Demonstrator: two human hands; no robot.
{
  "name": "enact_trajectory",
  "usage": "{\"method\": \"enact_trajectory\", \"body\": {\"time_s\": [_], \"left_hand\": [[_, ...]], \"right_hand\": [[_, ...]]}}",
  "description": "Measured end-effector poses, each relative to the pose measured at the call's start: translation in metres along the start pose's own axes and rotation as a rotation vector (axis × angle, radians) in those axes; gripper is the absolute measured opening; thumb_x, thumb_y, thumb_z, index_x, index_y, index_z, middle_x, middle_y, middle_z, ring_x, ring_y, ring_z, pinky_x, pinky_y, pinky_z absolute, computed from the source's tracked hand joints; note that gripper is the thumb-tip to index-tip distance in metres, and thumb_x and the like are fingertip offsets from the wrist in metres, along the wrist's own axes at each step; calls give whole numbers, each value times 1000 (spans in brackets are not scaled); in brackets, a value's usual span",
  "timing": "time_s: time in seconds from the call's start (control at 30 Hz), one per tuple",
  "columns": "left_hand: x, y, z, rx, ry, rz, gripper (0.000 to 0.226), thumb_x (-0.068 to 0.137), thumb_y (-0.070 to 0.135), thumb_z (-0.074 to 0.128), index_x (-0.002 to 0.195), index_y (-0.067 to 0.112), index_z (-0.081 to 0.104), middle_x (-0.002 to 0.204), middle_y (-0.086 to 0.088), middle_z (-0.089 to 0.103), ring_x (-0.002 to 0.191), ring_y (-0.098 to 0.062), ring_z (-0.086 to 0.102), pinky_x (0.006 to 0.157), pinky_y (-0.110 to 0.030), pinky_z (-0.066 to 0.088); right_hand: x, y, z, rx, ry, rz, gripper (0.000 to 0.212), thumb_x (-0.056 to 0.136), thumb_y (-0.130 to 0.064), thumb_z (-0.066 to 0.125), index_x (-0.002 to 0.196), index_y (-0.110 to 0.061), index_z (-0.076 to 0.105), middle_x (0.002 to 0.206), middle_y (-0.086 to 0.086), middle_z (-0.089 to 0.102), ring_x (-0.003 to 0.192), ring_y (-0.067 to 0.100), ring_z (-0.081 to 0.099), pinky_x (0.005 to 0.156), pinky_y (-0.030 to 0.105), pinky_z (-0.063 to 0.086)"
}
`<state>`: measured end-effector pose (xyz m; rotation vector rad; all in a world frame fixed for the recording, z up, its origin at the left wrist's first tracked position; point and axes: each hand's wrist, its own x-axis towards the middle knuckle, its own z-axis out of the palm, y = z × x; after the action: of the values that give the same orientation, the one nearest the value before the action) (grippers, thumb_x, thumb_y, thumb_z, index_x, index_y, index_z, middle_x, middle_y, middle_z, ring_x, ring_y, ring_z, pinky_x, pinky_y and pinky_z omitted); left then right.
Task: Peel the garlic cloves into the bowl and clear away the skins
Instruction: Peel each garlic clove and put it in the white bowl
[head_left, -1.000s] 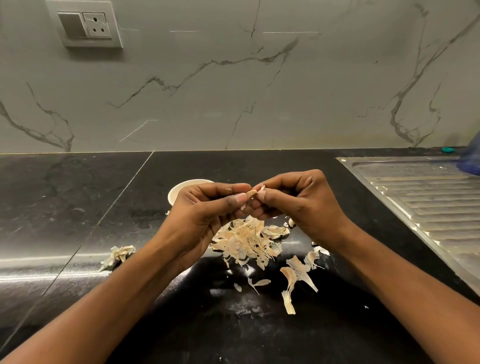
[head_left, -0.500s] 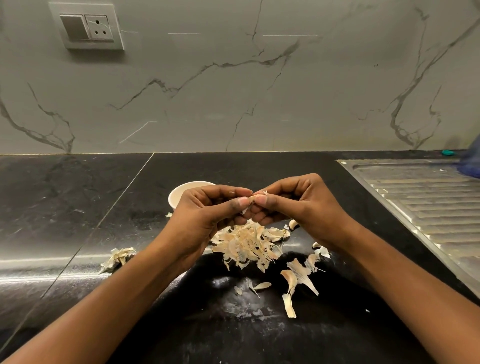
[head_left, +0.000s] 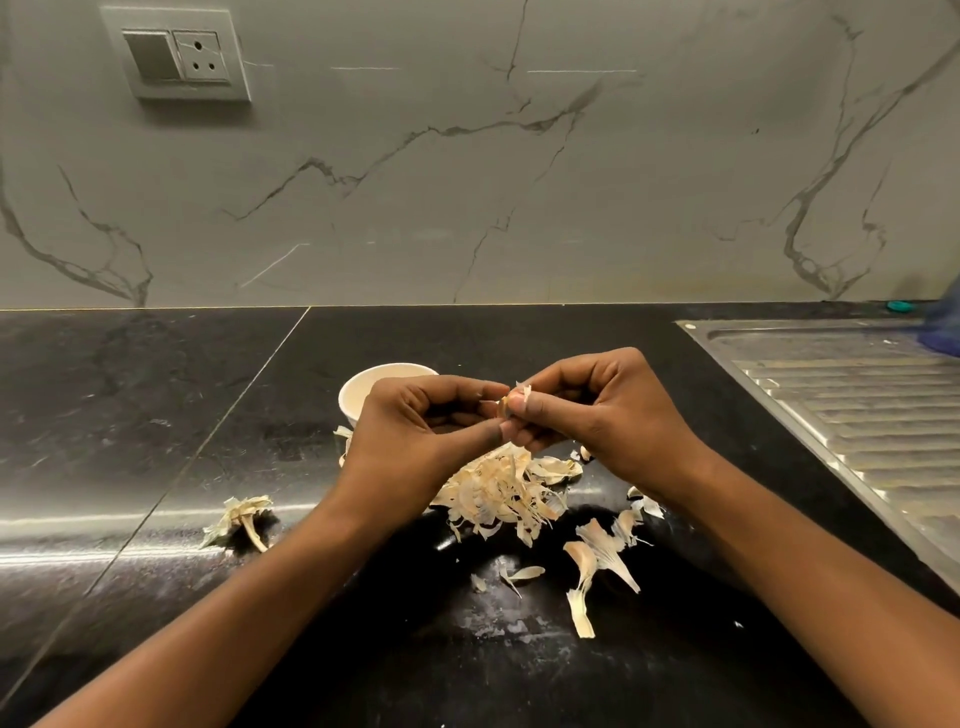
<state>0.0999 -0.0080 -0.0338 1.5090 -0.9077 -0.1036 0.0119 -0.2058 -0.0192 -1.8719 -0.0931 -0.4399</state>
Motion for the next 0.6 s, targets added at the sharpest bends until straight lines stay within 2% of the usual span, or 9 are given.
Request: {"method": "enact_trajectory", "body": {"time_s": [0.2,0.3,0.43,0.6], "left_hand": [[2,-1,-1,-42,17,-26,21,86,4,80,107,2,80,92,-6,81,90,-26,80,84,-43,66],[1,0,1,-150,16,-78,21,88,1,77,109,-2,77,97,-12,80,95,-33,79,88,-47,65],[3,2,0,-377,44,-202,27,85,0,74,111,-6,74,104,-22,78,100,-38,77,89,-40,64],[5,4,1,-483,78,-307,25,85,2,71,109,-2,75,100,-19,79,90,-29,79,78,-29,65]], "right_hand": [[-1,-3,-1,12,-10,-12,16,92,-10,77,105,-1,80,92,14,81,82,33,80,75,37,67],[-1,-3,-1,40,1,-15,16,92,-7,76,105,2,79,92,15,81,82,34,80,75,36,67],[0,-4,-2,50,20,-23,14,93,-5,76,105,2,79,91,15,81,82,32,80,74,34,67],[-1,-5,-2,45,29,-26,13,92,-4,76,103,2,79,90,14,81,80,31,80,74,37,68]]}}
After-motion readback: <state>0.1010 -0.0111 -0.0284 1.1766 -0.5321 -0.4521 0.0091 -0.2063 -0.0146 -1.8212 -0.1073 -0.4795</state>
